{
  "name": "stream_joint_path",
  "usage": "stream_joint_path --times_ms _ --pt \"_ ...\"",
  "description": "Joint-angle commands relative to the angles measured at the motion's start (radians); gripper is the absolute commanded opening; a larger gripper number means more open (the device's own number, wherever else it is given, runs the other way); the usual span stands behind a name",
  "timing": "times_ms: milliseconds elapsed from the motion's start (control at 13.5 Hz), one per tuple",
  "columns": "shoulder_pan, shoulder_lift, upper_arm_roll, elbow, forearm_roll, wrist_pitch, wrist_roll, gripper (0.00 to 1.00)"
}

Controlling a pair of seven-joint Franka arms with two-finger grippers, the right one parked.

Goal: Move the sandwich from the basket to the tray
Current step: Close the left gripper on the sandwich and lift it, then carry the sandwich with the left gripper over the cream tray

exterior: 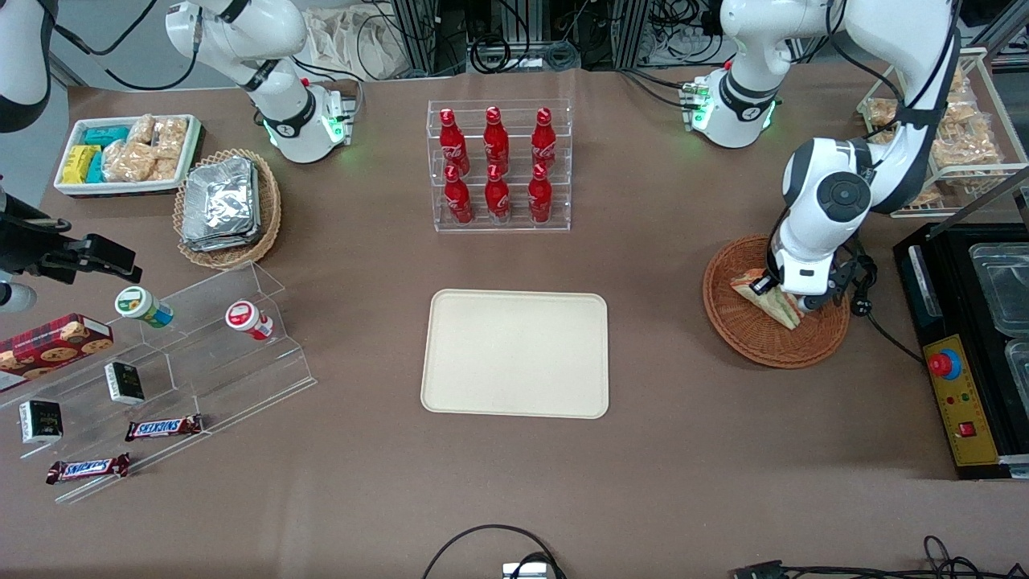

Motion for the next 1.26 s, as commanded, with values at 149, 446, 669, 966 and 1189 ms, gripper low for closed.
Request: stream_joint_path --times_ms 149,446,669,966,1189 --pt "0.001 -0.13 -0.004 0.027 0.033 -0.147 0.196 0.17" --pt "-0.041 -0.137 -0.016 0.065 0.017 -0.189 0.314 0.17" --pt "-0.129 -0.126 -0.017 0.109 -0.01 -0.19 0.353 0.07" --pt "-0.195 -0.12 -0.018 0.174 -0.062 -0.222 0.547 0.08" --pt "-0.285 -0.056 -0.017 0.34 -0.15 -0.372 0.673 0.09"
